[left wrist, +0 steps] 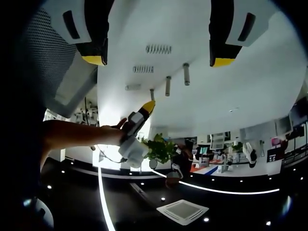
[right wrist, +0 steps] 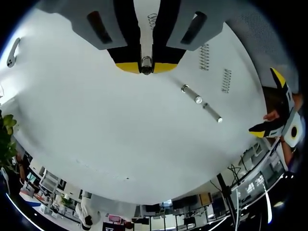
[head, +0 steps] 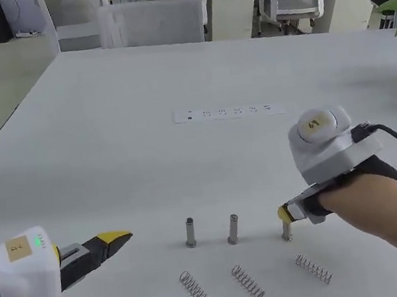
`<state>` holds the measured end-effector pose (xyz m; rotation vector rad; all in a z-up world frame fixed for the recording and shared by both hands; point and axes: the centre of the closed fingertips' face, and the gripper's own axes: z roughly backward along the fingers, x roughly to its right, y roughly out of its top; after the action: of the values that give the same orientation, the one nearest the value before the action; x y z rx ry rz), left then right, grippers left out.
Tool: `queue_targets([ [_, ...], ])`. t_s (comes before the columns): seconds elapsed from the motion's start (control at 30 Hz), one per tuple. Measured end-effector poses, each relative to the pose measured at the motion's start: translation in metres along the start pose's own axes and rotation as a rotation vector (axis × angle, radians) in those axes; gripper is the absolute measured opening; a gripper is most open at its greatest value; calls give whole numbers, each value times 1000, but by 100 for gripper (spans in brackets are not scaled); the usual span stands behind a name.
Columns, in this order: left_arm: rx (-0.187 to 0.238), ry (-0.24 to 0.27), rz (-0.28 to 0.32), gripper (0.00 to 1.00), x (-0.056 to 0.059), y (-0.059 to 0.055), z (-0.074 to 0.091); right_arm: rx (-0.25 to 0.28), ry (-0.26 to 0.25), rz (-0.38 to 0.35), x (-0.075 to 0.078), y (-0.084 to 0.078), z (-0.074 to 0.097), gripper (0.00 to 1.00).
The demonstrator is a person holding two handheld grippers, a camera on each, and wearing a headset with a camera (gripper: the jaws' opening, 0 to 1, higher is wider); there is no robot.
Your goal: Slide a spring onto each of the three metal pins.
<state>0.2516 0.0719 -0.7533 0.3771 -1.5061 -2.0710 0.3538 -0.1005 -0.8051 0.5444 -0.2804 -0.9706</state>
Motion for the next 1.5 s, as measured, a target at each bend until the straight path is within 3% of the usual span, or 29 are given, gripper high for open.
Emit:
queue_targets([
  [0.6, 0, 1, 0, 84, 1, 1, 1, 58, 11, 46, -7, 0, 0, 5],
  [1.5, -5, -5, 1, 84, 3, -2, -1, 70, 23, 71, -7, 2, 2, 9],
])
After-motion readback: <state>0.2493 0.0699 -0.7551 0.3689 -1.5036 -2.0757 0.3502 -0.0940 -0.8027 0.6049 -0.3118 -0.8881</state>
